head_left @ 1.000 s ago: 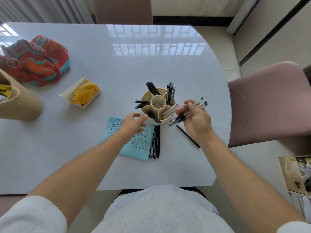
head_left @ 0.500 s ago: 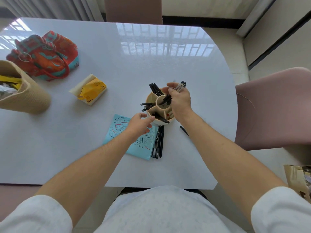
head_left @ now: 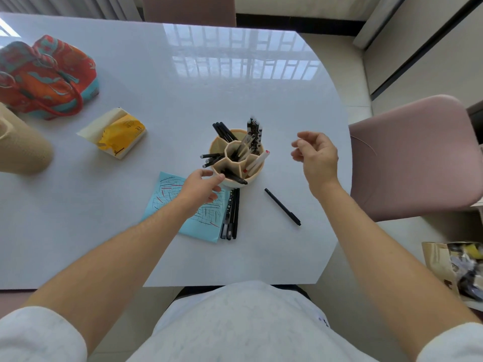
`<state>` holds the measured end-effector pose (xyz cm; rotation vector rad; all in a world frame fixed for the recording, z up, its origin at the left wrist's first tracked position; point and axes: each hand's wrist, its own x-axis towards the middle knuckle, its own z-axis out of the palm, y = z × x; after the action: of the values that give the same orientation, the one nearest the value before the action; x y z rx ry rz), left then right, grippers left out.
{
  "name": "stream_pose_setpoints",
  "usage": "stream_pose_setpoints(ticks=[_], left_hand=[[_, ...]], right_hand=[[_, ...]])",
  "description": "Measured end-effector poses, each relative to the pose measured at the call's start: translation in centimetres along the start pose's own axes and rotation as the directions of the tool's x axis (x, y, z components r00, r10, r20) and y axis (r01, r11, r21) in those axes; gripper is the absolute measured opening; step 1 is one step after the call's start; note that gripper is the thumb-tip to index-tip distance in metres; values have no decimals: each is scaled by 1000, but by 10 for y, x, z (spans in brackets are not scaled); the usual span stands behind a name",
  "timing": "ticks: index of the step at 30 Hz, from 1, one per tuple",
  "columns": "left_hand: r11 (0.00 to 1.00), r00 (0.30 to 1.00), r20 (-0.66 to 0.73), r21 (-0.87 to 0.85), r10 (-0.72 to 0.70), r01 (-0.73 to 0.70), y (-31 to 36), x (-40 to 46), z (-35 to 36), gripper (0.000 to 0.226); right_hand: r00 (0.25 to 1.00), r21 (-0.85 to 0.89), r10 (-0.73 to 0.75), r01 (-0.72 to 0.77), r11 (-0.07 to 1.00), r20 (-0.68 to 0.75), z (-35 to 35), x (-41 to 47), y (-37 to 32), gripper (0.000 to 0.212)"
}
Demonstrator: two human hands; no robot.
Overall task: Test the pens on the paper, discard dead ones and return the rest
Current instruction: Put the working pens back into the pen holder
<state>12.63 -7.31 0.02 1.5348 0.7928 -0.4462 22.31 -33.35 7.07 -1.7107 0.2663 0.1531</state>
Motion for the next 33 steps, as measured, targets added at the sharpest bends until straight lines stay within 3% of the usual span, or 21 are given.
stream_pose_setpoints(ticks=[2, 5, 8, 11, 14, 17, 19, 22, 33], left_hand=[[1000, 1000, -7, -10, 0, 0, -1, 2, 0, 36], [1000, 1000, -5, -5, 0, 0, -1, 3, -1, 33], [1000, 1000, 4, 5, 0, 0, -1, 3, -2, 34], [1000, 1000, 7, 9, 2, -2, 1, 2, -3, 39], [1000, 1000, 4, 20, 1, -1, 2, 3, -7, 45], [999, 1000, -10, 37, 4, -3, 2, 6, -13, 52], [1000, 999, -40, 16, -2, 2, 2, 8, -17, 55], [1000, 998, -69, -2, 1, -1, 5, 11, -20, 53], [1000, 999, -42, 8, 7, -7, 6, 13, -23, 55]], right_hand=[[992, -326, 118, -100, 940, 36, -22, -8, 33, 14], [947, -699, 278, -88, 709, 164, -35, -29, 80, 22], [923, -880, 296, 84, 467, 245, -27, -48, 107, 29], [926, -914, 274, 142, 381, 258, -13, -54, 112, 23], [899, -877, 333, 104, 469, 284, 3, -58, 111, 18], [828, -733, 454, -79, 676, 330, 19, -70, 113, 16], [794, -636, 507, -206, 743, 336, 28, -77, 116, 17], [792, -563, 529, -298, 771, 305, 40, -84, 120, 18], [808, -489, 537, -376, 787, 243, 73, -89, 113, 16]])
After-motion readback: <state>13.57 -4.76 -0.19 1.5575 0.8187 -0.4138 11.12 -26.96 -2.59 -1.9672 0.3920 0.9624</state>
